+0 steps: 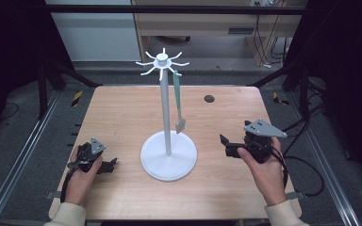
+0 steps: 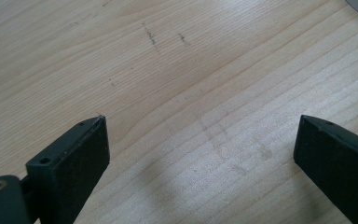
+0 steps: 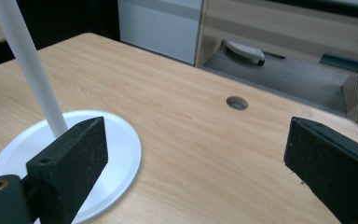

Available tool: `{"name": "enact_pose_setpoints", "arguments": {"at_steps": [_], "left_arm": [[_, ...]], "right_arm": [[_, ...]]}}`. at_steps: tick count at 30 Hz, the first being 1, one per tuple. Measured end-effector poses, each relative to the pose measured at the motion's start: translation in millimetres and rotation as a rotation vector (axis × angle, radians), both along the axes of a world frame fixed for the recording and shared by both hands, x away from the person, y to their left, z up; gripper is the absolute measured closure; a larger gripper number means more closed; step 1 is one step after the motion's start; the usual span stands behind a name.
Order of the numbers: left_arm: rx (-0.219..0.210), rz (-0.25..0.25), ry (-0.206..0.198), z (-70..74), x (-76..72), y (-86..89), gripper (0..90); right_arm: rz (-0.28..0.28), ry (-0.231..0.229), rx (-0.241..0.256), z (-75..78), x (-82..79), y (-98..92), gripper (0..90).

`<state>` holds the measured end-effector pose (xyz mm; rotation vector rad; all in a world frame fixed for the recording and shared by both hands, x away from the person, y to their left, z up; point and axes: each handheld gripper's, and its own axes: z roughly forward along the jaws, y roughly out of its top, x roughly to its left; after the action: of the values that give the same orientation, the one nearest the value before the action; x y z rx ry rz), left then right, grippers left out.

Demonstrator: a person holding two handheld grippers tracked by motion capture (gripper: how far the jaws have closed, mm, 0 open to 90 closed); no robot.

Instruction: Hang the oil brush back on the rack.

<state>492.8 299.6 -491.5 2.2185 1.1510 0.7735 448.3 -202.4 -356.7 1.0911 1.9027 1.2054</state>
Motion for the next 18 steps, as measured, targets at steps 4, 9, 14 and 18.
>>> {"name": "enact_pose_setpoints", "arguments": {"at_steps": [4,9,14,18], "left_arm": [[0.001,-0.001,-0.001,0.1,-0.2,-0.1,3.0],[0.0,0.0,-0.001,0.0,-0.1,0.0,3.0],[0.0,0.0,-0.001,0.0,-0.1,0.1,2.9],[0.0,-0.001,-0.001,0.1,-0.1,0.0,2.9]], "right_arm": [[-0.026,0.06,0.004,-31.3,-0.7,-2.9,8.2],[-0.037,0.097,-0.011,-51.9,0.8,-4.1,9.5],[-0.044,0.15,-0.028,-73.3,7.1,-6.4,9.8],[-0.055,0.187,-0.043,-85.4,14.0,-9.4,11.1]]}}
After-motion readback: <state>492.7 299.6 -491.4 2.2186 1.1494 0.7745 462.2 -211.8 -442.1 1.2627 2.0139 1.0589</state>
